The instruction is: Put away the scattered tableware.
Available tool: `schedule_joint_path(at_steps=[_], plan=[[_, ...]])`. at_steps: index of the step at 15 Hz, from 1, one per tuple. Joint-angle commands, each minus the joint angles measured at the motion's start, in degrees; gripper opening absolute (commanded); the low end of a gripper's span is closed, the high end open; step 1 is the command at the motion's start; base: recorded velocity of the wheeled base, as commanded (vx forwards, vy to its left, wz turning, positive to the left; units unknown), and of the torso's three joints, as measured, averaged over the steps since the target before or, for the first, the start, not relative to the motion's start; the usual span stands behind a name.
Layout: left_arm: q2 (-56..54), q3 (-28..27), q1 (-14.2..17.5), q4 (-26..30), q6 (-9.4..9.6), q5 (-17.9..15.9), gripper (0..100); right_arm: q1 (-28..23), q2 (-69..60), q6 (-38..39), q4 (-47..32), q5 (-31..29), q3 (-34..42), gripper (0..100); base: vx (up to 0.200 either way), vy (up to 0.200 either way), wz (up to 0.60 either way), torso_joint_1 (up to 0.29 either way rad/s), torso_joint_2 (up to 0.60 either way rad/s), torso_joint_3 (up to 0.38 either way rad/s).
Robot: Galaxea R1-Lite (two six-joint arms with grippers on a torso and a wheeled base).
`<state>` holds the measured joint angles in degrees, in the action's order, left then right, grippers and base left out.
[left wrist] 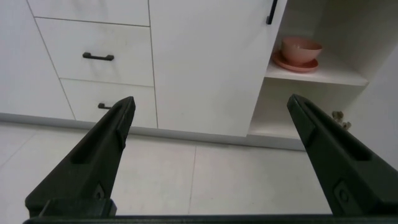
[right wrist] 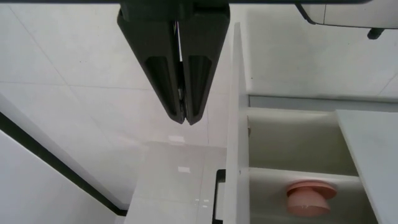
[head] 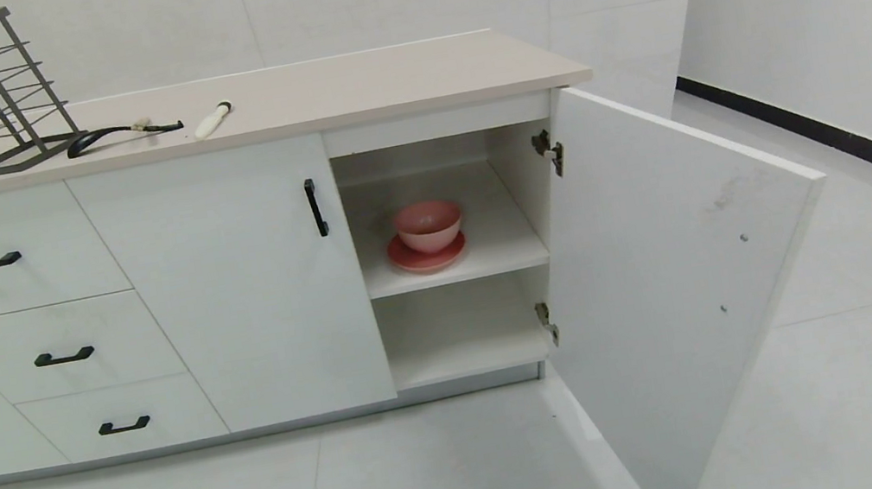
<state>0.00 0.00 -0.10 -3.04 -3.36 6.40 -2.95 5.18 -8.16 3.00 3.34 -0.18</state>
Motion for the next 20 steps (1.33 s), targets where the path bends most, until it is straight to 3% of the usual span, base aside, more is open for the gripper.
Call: schedule_joint_path(at_steps=[1,3,12,17,20], plan=[[0.0,0.0,0.0,0.0,-0.24,0.0,100,0.0,0.1,0.0,0.1,0.0,0.0,0,0.000,-0.200,0.00,-0.002,0.00,0.002],[0.0,0.0,0.0,-0.1,-0.24,0.0,100,0.0,0.1,0.0,0.1,-0.2,0.0,0,0.000,-0.200,0.00,0.010,0.00,-0.002],[0.0,0.0,0.0,0.0,-0.85,-0.4,100,0.0,0.1,3.2,0.2,-0.5,0.0,0,-0.022,-0.022,0.00,0.000,0.00,0.000],[0.0,0.0,0.0,0.0,-2.88,-0.3,100,0.0,0.1,3.2,0.3,-0.4,0.2,0,-0.080,-0.080,0.00,0.004,0.00,0.000],[0.0,0.0,0.0,0.0,-2.61,-0.4,100,-1.5,6.0,3.1,13.3,2.5,-3.5,0,0.000,0.000,0.00,0.000,0.00,0.000]])
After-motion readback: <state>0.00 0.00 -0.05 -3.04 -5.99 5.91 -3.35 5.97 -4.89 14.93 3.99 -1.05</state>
